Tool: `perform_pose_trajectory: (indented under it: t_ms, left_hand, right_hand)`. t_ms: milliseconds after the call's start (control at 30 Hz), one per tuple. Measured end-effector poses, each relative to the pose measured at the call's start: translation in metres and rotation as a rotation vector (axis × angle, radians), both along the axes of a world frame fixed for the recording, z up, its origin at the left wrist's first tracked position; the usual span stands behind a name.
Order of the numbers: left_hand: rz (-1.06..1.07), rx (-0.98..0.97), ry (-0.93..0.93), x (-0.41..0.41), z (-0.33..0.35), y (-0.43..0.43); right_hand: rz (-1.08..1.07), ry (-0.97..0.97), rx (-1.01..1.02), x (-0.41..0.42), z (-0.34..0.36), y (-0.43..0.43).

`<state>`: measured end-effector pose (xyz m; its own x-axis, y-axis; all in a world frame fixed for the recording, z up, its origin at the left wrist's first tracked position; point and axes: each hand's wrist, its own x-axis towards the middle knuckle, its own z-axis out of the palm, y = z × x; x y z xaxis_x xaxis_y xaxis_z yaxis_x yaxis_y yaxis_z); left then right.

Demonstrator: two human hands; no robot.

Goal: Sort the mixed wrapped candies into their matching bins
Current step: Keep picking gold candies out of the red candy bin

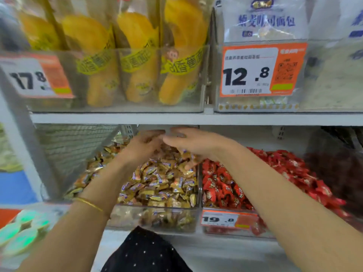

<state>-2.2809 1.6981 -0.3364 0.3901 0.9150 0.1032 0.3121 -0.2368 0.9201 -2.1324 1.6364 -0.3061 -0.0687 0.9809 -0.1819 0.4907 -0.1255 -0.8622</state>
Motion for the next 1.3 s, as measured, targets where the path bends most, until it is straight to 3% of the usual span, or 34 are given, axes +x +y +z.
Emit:
perform_pose_trajectory:
  t_ms: [133,300,467,600,700,833,967,1100,1200,1300]
  left_hand:
    - [-0.032,-0.031,0.212,-0.006,0.003,0.008]
    - [-0.041,0.291,0.194,0.02,0.004,-0.019]
    - [-0.238,0.483,0.305,0.075,-0.002,-0.031]
    - [-0.207,0.532,0.269,0.103,-0.009,-0.028]
    - [-0.175,0.507,0.205,0.108,-0.019,-0.023]
    - [-0.196,0.472,0.18,0.109,-0.022,-0.016]
    - [-0.243,0.505,0.236,0.112,-0.022,-0.012]
    - [-0.383,0.623,0.361,0.112,-0.017,-0.013]
    - [-0.558,0.666,0.583,0.119,-0.011,-0.018]
    - [-0.599,0.614,0.812,0.133,-0.009,-0.022]
  right_hand:
    - [-0.02,0.093,-0.072,0.011,0.006,0.002]
    - [-0.314,0.335,0.242,0.066,-0.022,-0.035]
    - [-0.456,0.037,0.214,0.127,-0.05,-0.054]
    - [-0.092,-0.377,0.291,0.12,-0.061,-0.038]
    - [0.169,-0.534,0.287,0.101,-0.074,-0.011]
    - [0.213,-0.75,0.233,0.099,-0.092,-0.001]
    - [0.184,-0.757,0.36,0.114,-0.088,-0.018]
    - [0.11,-0.759,0.168,0.162,-0.081,-0.039]
    - [0.03,-0.92,0.006,0.192,-0.076,-0.055]
    - [-0.06,-0.868,0.174,0.193,-0.073,-0.059]
